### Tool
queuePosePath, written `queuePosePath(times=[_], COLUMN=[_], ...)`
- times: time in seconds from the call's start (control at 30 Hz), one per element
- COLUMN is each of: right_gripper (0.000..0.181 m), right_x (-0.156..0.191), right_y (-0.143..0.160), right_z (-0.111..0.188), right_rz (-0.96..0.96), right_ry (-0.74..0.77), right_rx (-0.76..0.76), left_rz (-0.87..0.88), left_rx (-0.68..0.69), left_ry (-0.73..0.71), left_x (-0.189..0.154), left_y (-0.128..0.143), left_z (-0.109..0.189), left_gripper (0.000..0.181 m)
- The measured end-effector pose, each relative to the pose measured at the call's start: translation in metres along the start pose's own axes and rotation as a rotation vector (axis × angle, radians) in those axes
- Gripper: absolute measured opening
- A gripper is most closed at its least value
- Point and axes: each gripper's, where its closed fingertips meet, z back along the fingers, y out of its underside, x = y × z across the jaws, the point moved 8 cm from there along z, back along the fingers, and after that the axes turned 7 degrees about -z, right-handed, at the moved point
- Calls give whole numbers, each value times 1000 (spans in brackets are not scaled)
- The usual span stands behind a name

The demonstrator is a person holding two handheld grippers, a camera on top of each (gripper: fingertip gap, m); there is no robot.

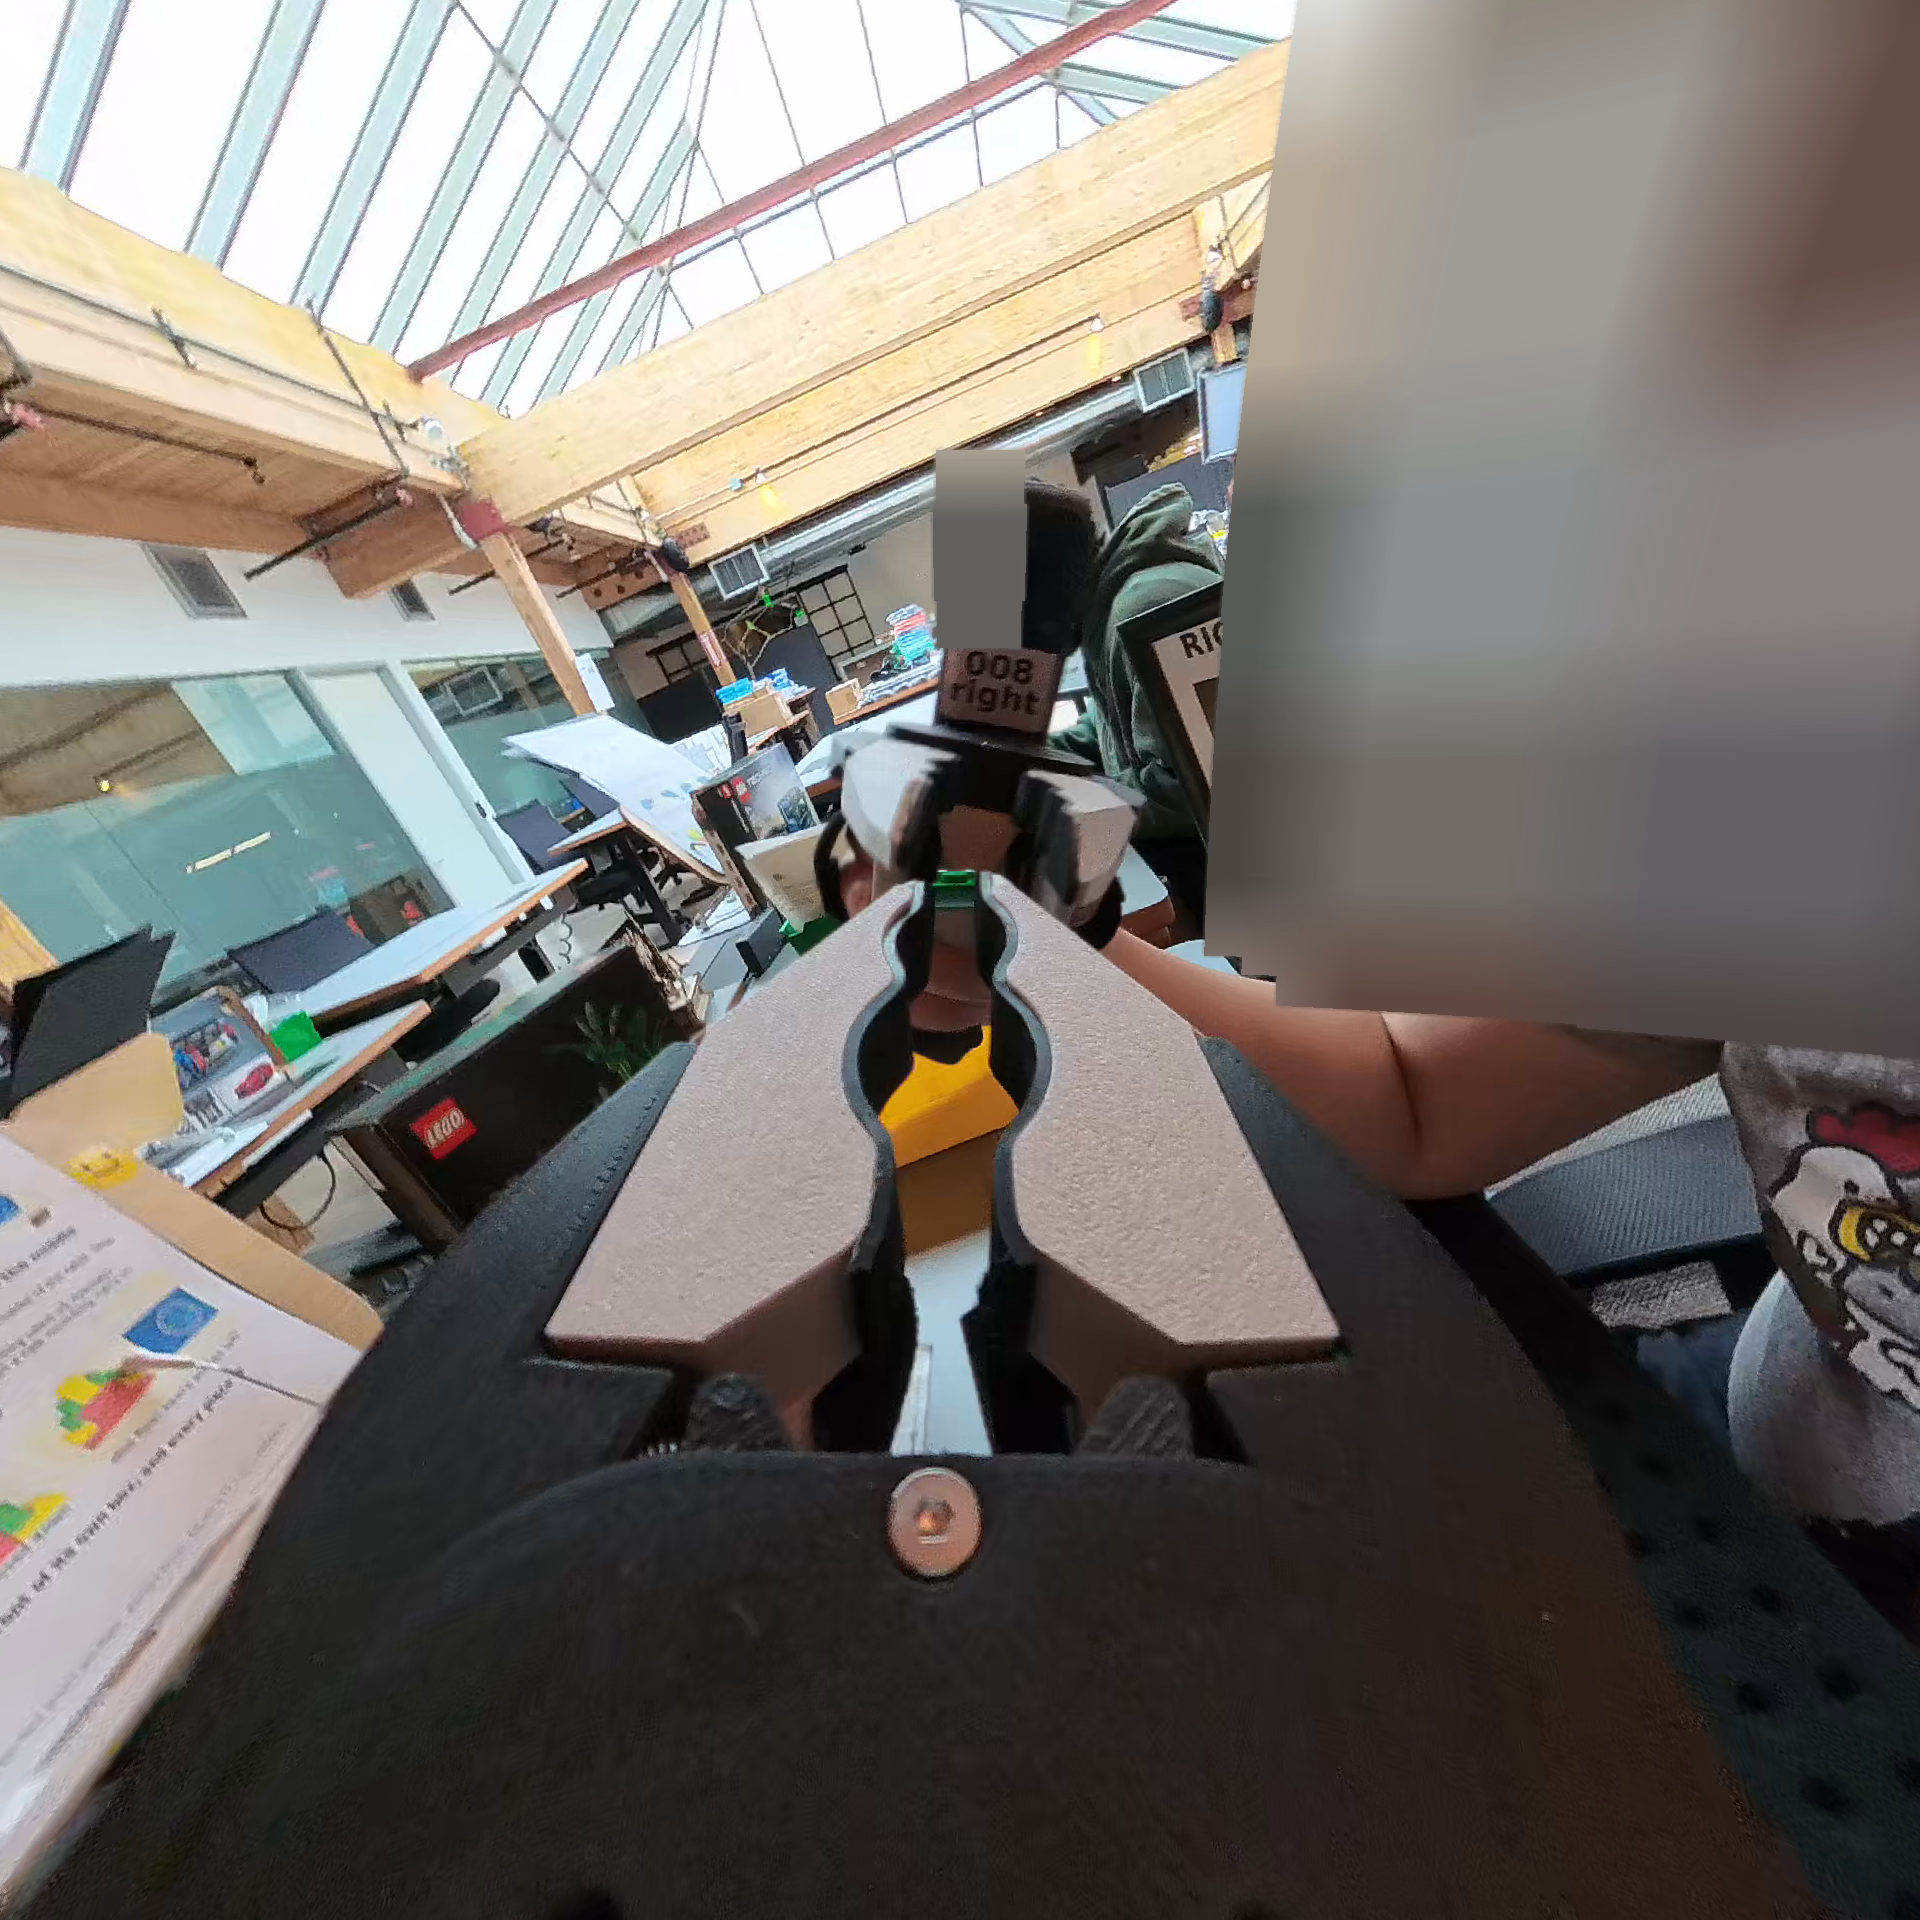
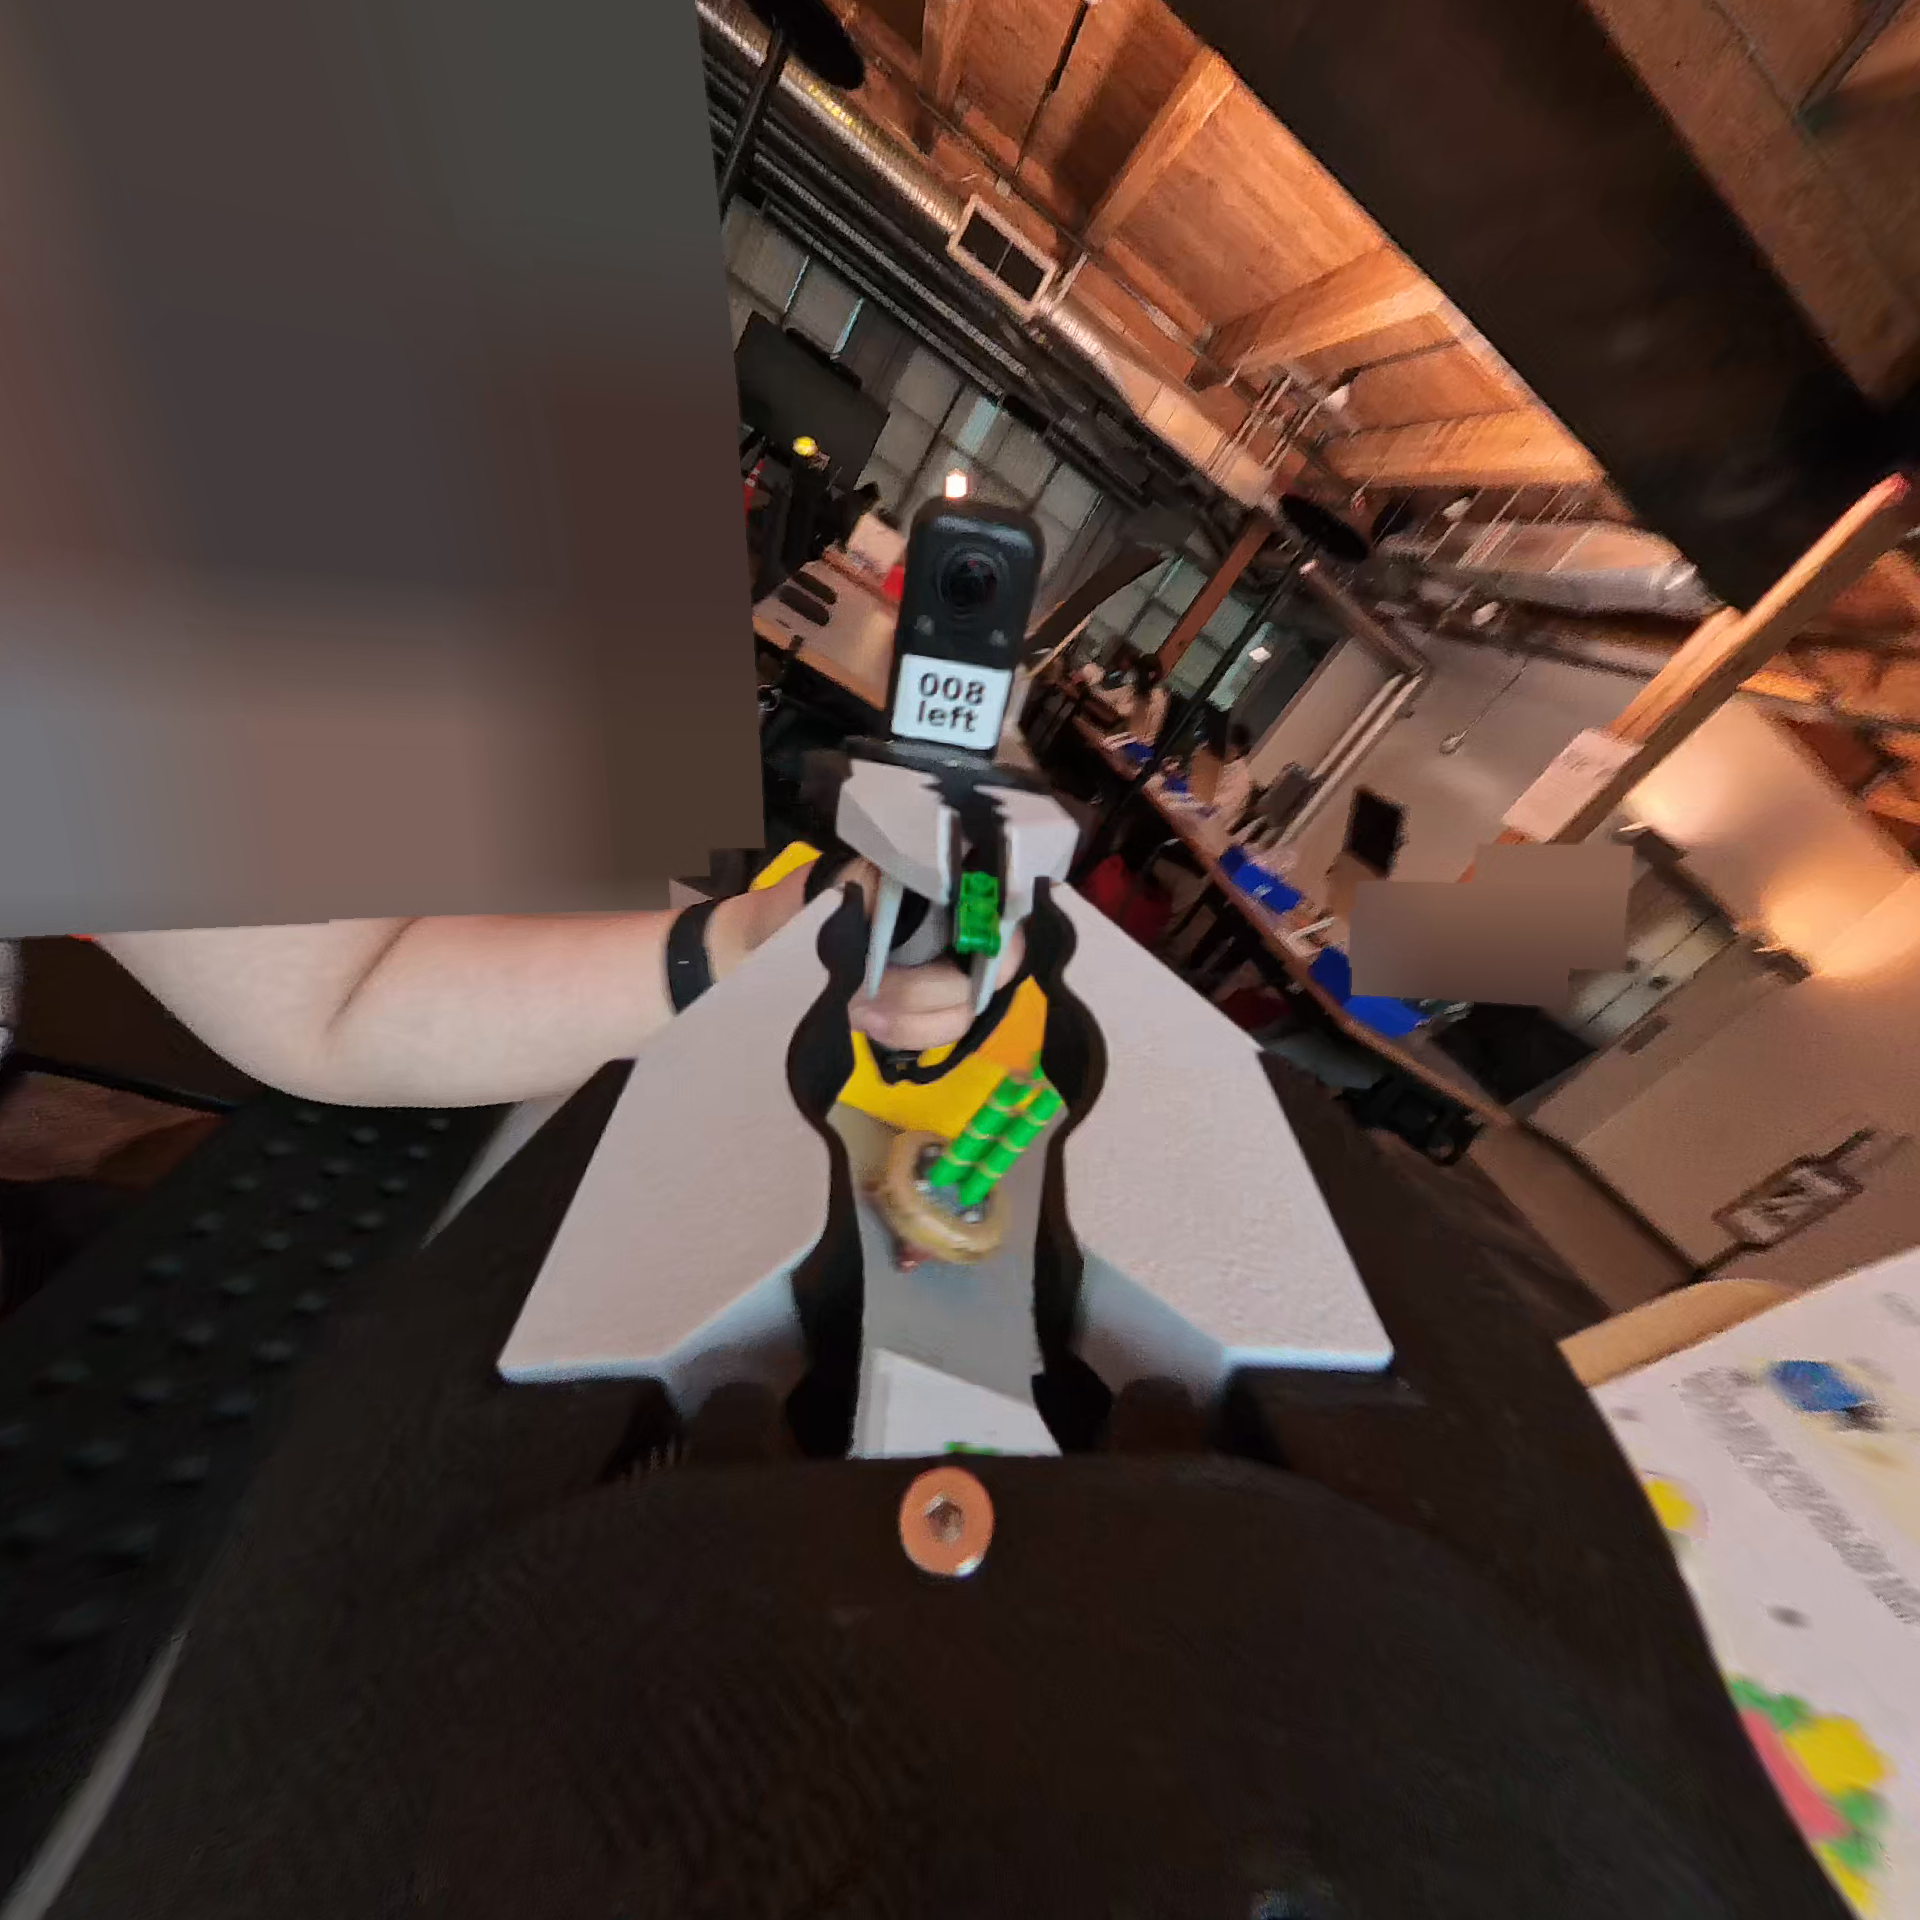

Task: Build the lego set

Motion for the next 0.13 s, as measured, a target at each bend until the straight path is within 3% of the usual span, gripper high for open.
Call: queuePosePath(times=[0.07,0.13], right_gripper=[30,27], right_x=[-1,2], right_y=[-3,0], right_z=[3,2], right_rz=[147,392], right_ry=[133,275], right_rx=[20,141], left_rz=[78,210], left_rx=[4,-6], left_ry=[-17,-9], left_x=[5,9], left_y=[1,1], left_z=[-2,-4], left_gripper=[6,6])
